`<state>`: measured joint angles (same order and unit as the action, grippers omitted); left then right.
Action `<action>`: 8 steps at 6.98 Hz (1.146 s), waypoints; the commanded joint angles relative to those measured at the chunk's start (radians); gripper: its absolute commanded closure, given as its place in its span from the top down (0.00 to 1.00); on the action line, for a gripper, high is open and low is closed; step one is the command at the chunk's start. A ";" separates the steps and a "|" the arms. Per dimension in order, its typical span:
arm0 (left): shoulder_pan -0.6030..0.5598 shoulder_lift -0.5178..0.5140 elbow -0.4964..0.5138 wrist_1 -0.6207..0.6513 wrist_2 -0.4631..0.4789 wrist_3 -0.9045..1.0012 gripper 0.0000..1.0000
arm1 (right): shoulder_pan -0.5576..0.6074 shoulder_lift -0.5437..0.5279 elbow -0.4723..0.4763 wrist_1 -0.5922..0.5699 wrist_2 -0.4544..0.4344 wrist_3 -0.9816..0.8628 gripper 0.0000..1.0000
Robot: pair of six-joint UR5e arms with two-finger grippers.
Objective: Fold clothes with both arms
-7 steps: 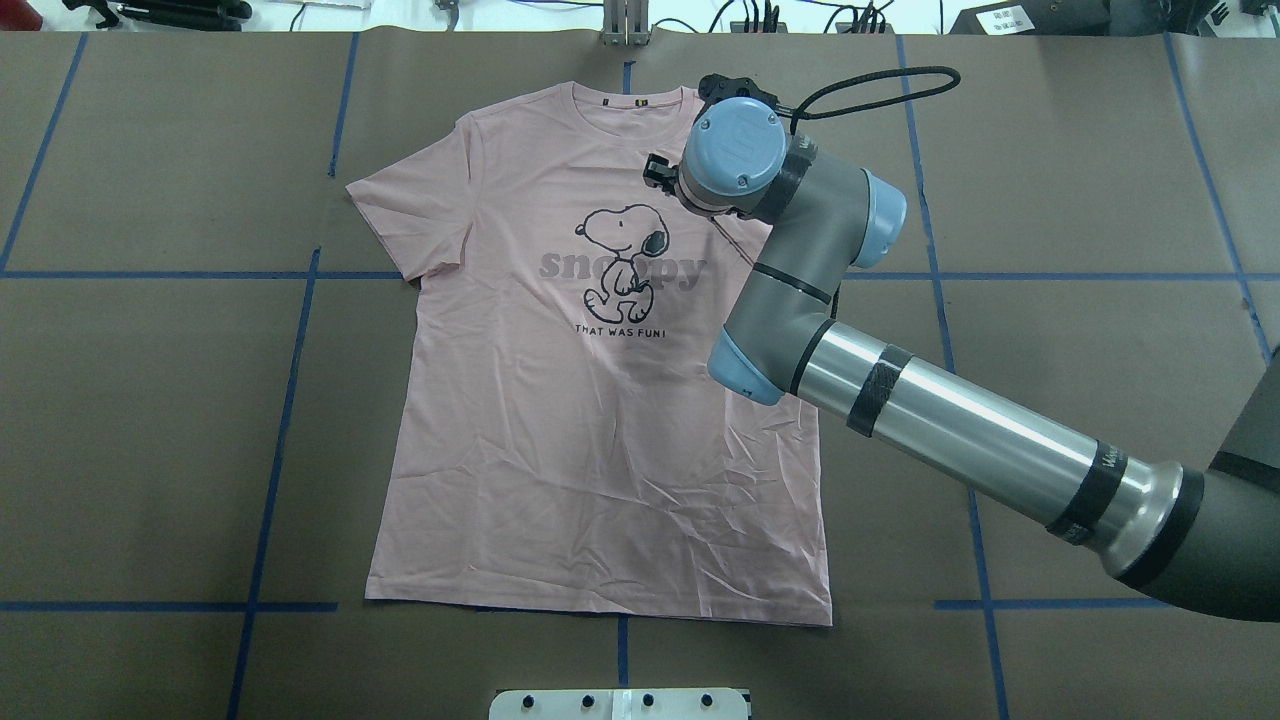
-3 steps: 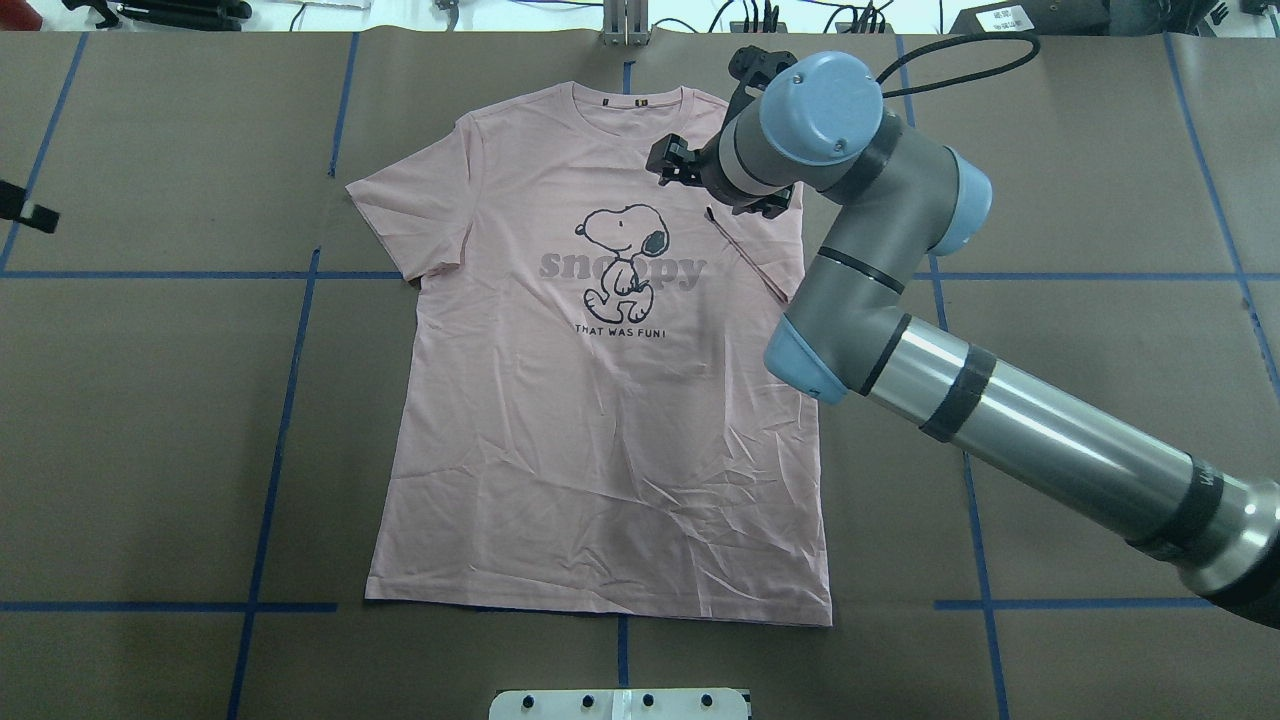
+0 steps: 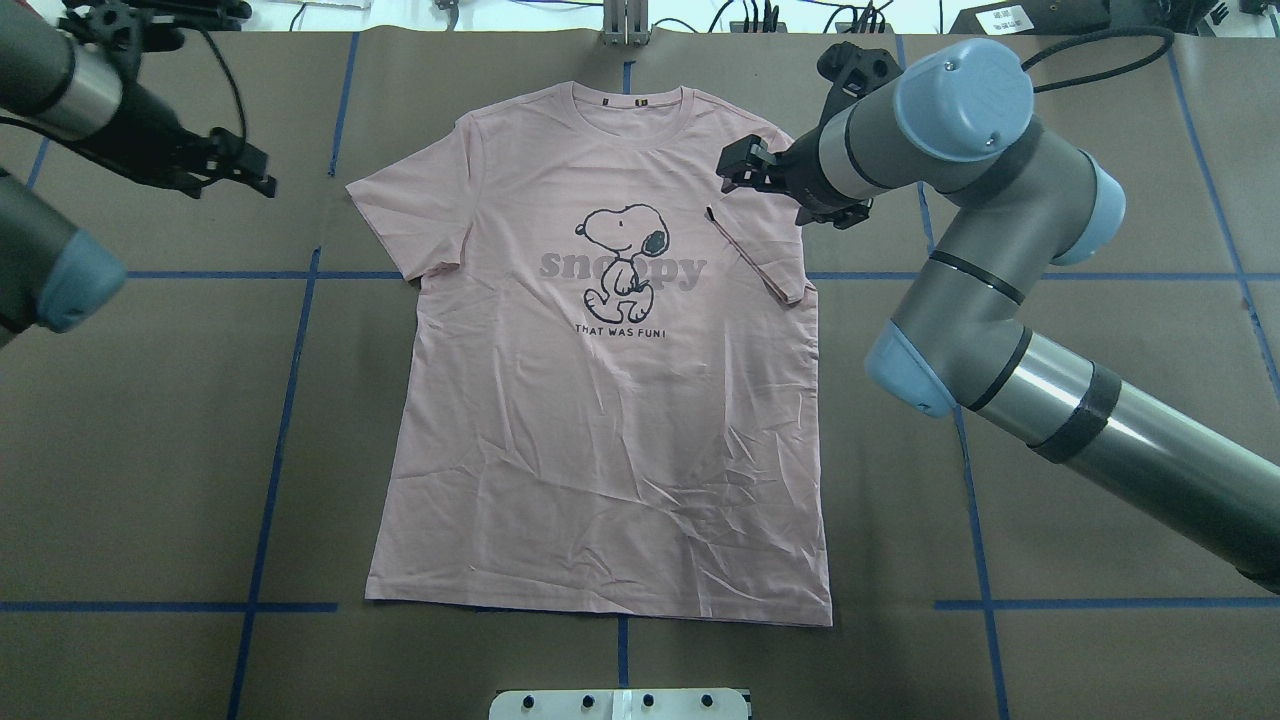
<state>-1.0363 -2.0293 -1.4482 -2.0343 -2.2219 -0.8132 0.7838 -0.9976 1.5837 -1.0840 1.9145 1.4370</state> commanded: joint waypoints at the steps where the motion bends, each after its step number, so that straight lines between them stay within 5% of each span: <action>1: 0.051 -0.126 0.295 -0.275 0.083 -0.043 1.00 | 0.006 -0.033 0.025 0.001 0.011 -0.001 1.00; 3: 0.086 -0.175 0.437 -0.383 0.216 -0.078 0.98 | 0.006 -0.077 0.053 0.003 0.015 -0.001 1.00; 5: 0.090 -0.195 0.471 -0.385 0.220 -0.078 0.89 | 0.008 -0.194 0.189 -0.010 0.012 0.002 1.00; 8: 0.104 -0.196 0.471 -0.385 0.229 -0.078 0.65 | 0.008 -0.199 0.191 -0.010 0.012 0.003 1.00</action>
<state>-0.9409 -2.2244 -0.9779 -2.4189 -1.9983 -0.8912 0.7905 -1.1924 1.7682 -1.0936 1.9263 1.4392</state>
